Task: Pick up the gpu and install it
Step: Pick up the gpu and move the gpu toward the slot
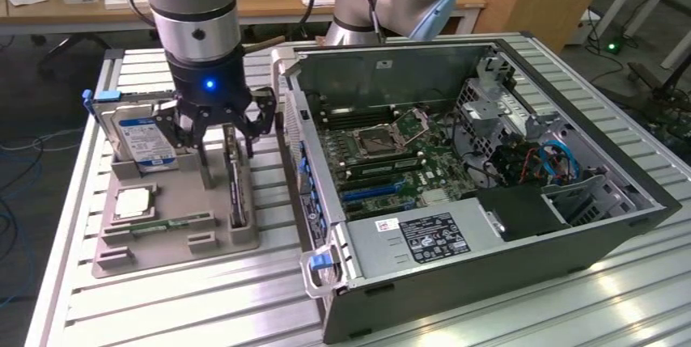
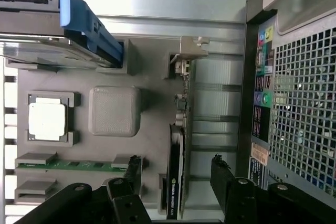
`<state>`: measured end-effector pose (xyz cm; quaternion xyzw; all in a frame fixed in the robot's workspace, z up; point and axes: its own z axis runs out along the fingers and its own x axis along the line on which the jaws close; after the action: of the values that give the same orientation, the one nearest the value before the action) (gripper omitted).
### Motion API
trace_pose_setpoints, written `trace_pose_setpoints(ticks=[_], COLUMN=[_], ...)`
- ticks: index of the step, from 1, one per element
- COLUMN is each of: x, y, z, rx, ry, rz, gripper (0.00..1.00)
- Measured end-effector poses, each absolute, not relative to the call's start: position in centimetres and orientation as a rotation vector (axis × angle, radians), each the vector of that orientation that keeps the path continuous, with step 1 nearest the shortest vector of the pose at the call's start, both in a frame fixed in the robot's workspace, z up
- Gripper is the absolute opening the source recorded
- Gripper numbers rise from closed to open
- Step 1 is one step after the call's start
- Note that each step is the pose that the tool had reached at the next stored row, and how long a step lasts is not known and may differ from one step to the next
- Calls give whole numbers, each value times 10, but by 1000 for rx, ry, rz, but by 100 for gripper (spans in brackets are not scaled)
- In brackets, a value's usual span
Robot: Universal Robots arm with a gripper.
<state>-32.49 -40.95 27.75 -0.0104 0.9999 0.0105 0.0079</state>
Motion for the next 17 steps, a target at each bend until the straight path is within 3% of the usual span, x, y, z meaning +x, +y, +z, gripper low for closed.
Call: trace_pose_setpoints(ticks=[17], x=[-325], y=[-400], z=[248], rx=[-2], ry=[3126], rz=[4], gripper=[65])
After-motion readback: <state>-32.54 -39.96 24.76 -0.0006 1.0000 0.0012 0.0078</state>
